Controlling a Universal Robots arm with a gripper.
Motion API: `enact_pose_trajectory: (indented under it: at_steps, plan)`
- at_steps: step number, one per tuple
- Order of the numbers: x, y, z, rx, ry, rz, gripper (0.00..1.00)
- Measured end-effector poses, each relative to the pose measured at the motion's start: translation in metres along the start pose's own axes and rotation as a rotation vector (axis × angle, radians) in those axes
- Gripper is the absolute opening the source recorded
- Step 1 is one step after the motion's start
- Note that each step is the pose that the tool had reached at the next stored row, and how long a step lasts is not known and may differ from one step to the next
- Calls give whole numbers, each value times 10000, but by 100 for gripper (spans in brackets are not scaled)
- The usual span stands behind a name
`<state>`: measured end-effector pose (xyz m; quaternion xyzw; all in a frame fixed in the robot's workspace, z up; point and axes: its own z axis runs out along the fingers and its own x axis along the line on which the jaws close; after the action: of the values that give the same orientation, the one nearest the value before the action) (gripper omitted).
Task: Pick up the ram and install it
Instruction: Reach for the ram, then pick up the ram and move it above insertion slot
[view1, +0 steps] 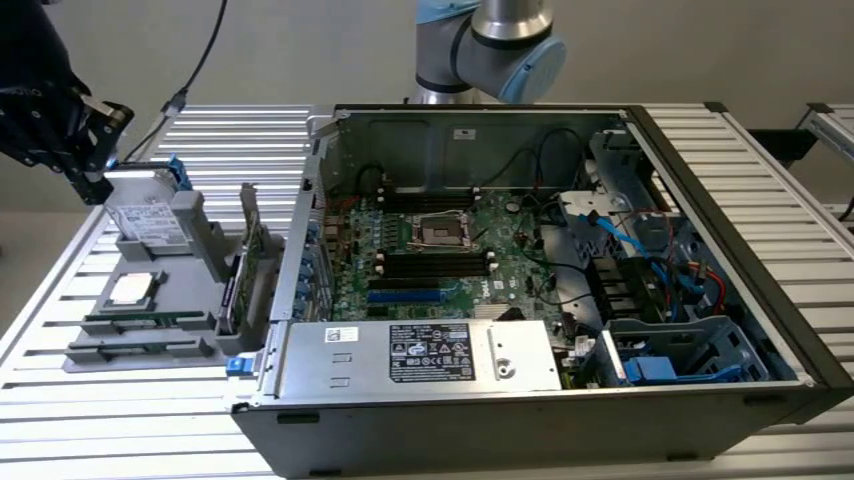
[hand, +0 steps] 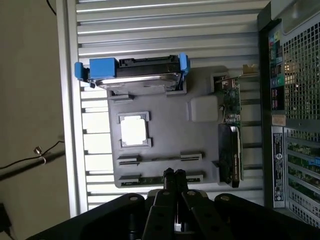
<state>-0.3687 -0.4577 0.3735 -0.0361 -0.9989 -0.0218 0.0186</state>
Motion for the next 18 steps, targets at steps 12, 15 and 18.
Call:
enact_pose_trajectory:
  at_steps: [12, 15, 18]
  plan:
    - [0, 0, 0, 4, 10, 0, 10]
    - [0, 0, 0, 5, 13, 0, 10]
    - [0, 0, 0, 5, 13, 0, 10]
